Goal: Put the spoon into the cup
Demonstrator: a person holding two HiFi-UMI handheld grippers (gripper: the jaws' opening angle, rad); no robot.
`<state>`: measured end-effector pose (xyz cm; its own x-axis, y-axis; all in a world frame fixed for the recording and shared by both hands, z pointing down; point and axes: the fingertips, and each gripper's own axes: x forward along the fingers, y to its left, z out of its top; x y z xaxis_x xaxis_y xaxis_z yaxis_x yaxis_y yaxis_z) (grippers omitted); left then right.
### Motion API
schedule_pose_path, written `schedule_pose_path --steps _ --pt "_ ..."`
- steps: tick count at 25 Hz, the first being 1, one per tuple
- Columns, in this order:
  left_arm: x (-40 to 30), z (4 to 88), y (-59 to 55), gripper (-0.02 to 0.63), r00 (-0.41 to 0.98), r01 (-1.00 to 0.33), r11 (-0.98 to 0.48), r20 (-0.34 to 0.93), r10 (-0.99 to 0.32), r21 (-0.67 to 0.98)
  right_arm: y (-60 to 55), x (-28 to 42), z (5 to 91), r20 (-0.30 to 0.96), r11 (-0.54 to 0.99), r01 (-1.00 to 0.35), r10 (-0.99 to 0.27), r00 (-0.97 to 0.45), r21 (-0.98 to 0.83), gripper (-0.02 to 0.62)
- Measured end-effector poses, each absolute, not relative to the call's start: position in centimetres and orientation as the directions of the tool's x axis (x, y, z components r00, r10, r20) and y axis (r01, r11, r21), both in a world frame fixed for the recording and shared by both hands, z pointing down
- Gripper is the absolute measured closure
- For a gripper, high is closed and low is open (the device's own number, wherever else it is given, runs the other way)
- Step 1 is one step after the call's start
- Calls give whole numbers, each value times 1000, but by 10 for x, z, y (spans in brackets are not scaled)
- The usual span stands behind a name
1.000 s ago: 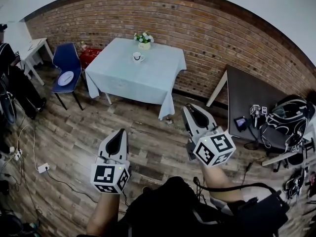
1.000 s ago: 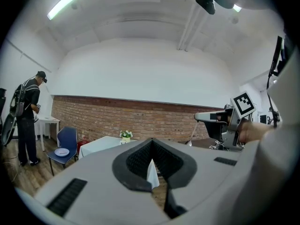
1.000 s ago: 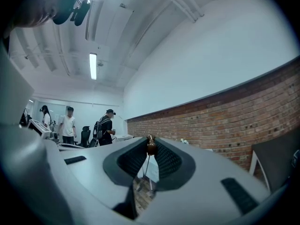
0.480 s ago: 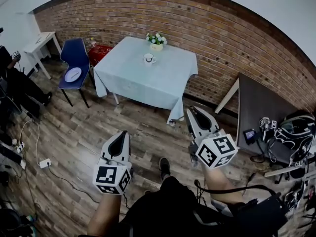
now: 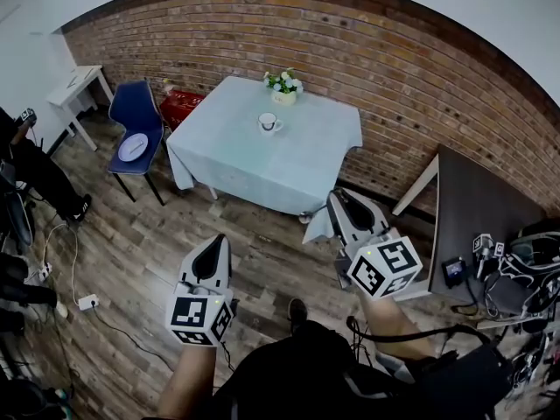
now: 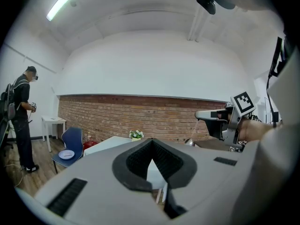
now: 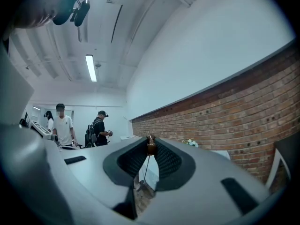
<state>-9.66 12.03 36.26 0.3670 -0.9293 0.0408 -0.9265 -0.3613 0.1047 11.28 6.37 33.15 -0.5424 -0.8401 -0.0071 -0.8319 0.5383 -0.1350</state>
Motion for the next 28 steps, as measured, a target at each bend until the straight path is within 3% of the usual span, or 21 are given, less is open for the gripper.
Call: schedule_pose_path --steps 18,28 --pt "-40 374 -1 597 323 -946 -321 124 -938 37 -64 177 346 -5 577 -795 -810 -587 -189 535" --pt "-38 376 -53 597 356 -934 -353 115 -927 50 -116 170 346 -10 571 -801 -815 -579 -181 535"
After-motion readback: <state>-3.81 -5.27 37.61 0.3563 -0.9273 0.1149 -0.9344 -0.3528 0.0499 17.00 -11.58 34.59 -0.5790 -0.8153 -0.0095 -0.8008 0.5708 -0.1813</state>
